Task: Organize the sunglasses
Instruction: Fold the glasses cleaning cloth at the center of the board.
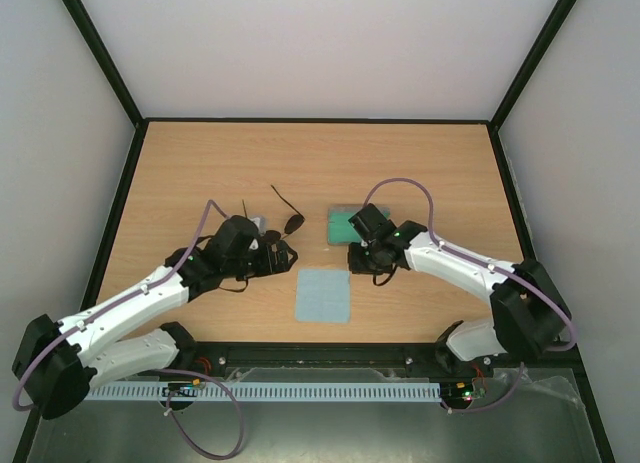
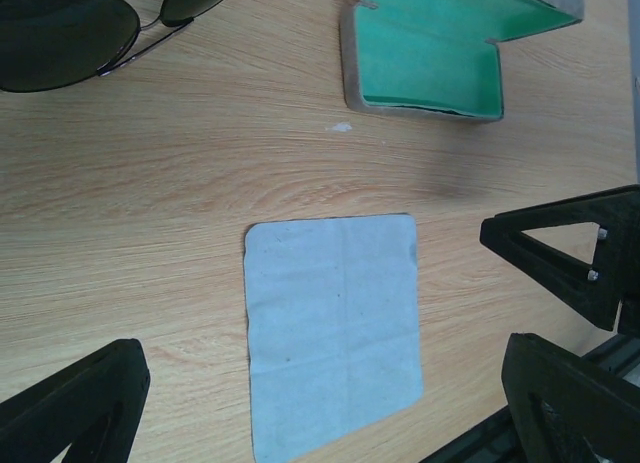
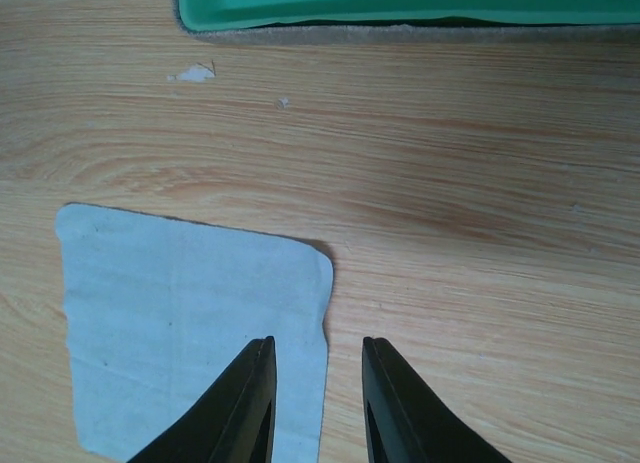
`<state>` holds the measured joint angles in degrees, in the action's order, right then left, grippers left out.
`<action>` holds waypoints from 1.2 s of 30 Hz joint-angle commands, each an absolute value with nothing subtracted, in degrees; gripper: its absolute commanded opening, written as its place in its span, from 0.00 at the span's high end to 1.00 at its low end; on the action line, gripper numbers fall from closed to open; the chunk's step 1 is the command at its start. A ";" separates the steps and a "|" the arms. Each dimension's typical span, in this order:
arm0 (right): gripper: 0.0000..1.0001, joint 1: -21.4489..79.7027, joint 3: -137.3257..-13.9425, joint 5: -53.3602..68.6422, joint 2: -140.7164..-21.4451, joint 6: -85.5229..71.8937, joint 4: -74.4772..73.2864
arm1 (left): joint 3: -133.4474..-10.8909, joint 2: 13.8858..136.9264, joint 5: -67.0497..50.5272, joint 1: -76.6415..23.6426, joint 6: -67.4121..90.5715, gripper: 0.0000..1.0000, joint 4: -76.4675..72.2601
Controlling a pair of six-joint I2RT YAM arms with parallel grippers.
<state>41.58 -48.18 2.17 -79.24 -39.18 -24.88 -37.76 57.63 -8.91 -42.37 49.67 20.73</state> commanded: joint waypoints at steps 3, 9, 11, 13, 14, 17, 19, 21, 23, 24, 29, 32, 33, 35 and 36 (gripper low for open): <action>0.79 42.94 -49.68 -1.00 -82.54 -38.89 -25.10 | -37.29 58.21 -8.31 -42.53 48.91 0.01 19.72; 0.82 44.19 -50.07 -3.28 -85.35 -38.69 -24.62 | -35.96 56.73 -8.90 -42.54 49.72 0.00 19.70; 0.84 44.68 -50.29 -3.78 -86.40 -38.63 -24.45 | -35.72 56.04 -8.86 -42.53 49.84 0.00 20.16; 0.84 45.11 -50.49 -4.23 -87.25 -38.65 -24.27 | -35.42 55.23 -8.72 -42.54 49.92 0.00 20.62; 0.85 45.30 -50.61 -4.52 -87.73 -38.66 -24.16 | -35.19 54.89 -8.64 -42.54 50.02 0.01 20.79; 0.86 45.89 -50.93 -5.15 -88.98 -38.67 -23.97 | -34.45 53.87 -8.66 -42.54 50.49 0.01 20.92; 0.86 46.29 -51.11 -5.43 -89.82 -38.62 -23.81 | -33.85 53.21 -8.78 -42.54 50.83 0.01 21.02; 0.86 46.42 -51.27 -5.61 -90.51 -38.66 -23.58 | -33.36 52.62 -8.79 -42.53 51.00 0.01 21.17; 0.86 46.50 -51.49 -5.96 -91.07 -38.63 -23.38 | -33.10 52.16 -8.79 -42.54 51.15 0.00 21.42; 0.86 46.55 -51.50 -6.04 -91.34 -38.60 -23.21 | -33.12 51.94 -8.79 -42.53 51.23 0.00 21.51; 0.86 46.56 -52.15 -6.39 -93.21 -38.41 -22.67 | -33.06 51.34 -8.70 -42.54 51.12 0.01 22.21; 0.86 46.51 -52.54 -6.72 -94.43 -38.25 -22.44 | -33.10 51.09 -8.79 -42.54 51.14 0.01 22.37; 0.86 46.54 -52.63 -6.76 -94.67 -38.26 -22.38 | -33.07 51.06 -8.84 -42.54 51.15 0.01 22.33; 0.86 46.58 -52.80 -6.83 -95.06 -38.19 -22.26 | -33.00 51.06 -8.92 -42.54 51.15 0.01 22.28; 0.86 46.56 -52.87 -6.77 -95.21 -38.07 -22.17 | -32.98 51.19 -8.96 -42.54 51.09 0.00 22.18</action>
<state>46.17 -51.40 -5.48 -93.95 -38.74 -21.30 -33.65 51.66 -8.82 -42.37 50.78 21.43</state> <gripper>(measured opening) 0.141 0.994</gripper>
